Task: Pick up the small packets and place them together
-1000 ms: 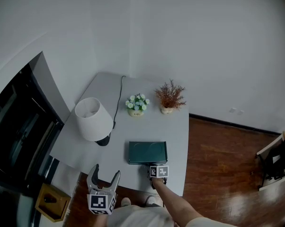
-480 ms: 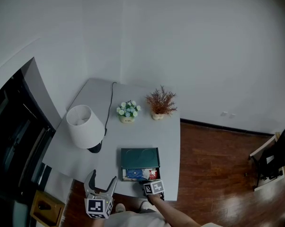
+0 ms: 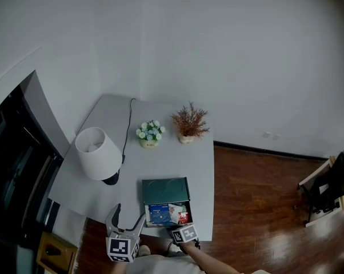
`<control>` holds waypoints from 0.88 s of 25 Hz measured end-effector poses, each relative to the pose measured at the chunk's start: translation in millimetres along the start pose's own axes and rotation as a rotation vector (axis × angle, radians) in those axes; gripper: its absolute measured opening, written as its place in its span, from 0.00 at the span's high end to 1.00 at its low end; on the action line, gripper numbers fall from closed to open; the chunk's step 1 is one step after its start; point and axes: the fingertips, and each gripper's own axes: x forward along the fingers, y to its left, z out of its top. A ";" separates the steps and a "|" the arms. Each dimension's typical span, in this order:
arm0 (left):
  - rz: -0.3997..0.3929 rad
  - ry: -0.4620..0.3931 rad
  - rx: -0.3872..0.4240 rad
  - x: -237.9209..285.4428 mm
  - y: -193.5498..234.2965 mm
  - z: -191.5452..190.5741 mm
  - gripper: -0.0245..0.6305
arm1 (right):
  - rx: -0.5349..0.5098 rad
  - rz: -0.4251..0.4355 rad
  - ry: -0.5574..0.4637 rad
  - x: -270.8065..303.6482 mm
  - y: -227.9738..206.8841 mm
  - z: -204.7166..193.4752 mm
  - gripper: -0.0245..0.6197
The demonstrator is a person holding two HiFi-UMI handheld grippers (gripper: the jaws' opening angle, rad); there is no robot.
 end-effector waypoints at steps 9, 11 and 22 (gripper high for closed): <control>0.002 -0.021 -0.006 6.3 3.8 8.4 0.41 | -0.220 -0.032 -0.226 -63.6 8.7 32.6 0.79; -0.001 -0.035 -0.006 9.1 3.7 15.1 0.41 | -0.232 -0.003 -0.406 -96.5 17.1 64.5 0.79; -0.057 -0.173 0.089 18.1 -16.2 58.2 0.41 | -0.529 -0.218 -1.066 -283.6 56.3 220.1 0.38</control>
